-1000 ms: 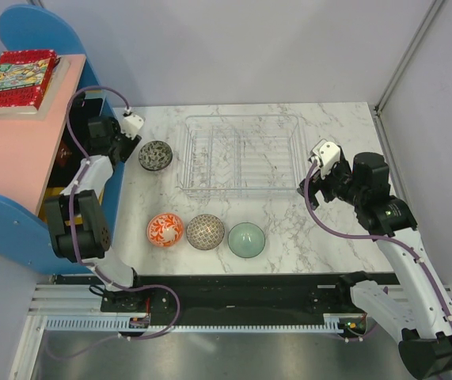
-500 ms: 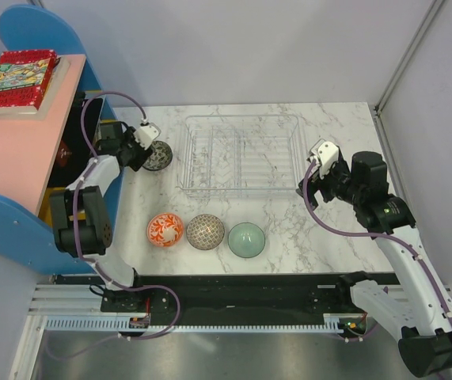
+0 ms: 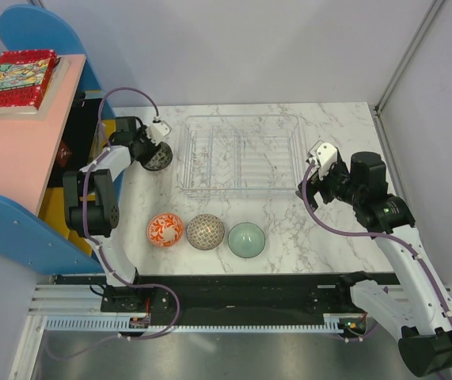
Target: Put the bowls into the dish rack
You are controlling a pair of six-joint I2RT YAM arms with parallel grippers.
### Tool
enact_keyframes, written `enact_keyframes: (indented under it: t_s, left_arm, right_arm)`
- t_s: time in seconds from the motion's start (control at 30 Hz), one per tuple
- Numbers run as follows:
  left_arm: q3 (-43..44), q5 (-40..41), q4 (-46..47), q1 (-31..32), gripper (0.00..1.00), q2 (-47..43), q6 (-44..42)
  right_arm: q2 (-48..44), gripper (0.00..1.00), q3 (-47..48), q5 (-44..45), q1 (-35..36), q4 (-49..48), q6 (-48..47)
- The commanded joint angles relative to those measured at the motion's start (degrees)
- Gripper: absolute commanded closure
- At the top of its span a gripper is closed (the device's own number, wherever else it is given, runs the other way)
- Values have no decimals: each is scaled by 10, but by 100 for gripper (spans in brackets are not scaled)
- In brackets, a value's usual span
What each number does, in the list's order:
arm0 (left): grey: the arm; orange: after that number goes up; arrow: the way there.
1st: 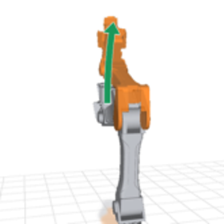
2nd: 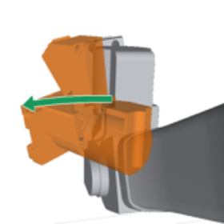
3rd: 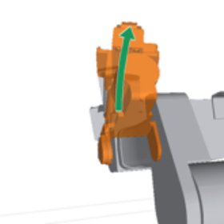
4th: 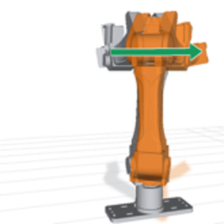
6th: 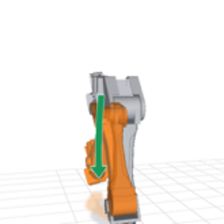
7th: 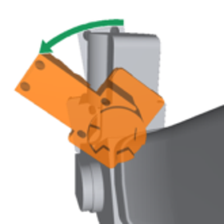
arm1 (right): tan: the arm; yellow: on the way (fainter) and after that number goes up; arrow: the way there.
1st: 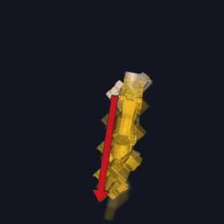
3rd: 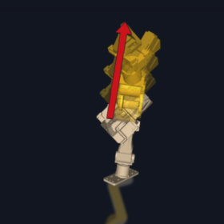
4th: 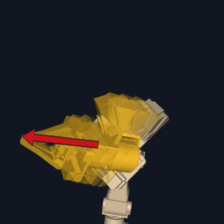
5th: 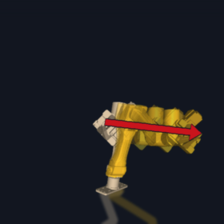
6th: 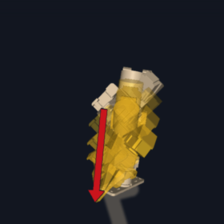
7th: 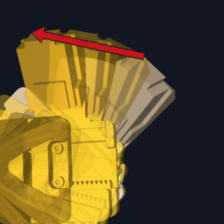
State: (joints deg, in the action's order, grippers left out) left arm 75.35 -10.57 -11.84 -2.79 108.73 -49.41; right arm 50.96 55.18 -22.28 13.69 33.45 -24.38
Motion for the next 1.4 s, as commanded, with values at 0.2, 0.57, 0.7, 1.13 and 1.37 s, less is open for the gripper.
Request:
enact_keyframes:
  t_s: [0.2, 0.57, 0.7, 1.13, 1.37]
  left_arm:
    - [27, 20, 10, 10, 69, 15, -1]
    - [50, 28, -5, 16, 98, 27, 4]
    - [50, 21, -10, 16, 98, 15, 8]
    - [53, -64, -64, 16, 98, -71, 55]
    - [48, -85, -75, 15, 98, -121, 75]
  right_arm:
    - [-1, 3, 7, -15, 3, -6, -11]
    - [0, 2, 7, -18, 2, -4, -12]
    - [0, 2, 8, -20, 3, -4, -11]
    - [69, 2, 49, -93, 3, -6, 41]
    - [124, 2, 112, -104, 4, -21, 90]
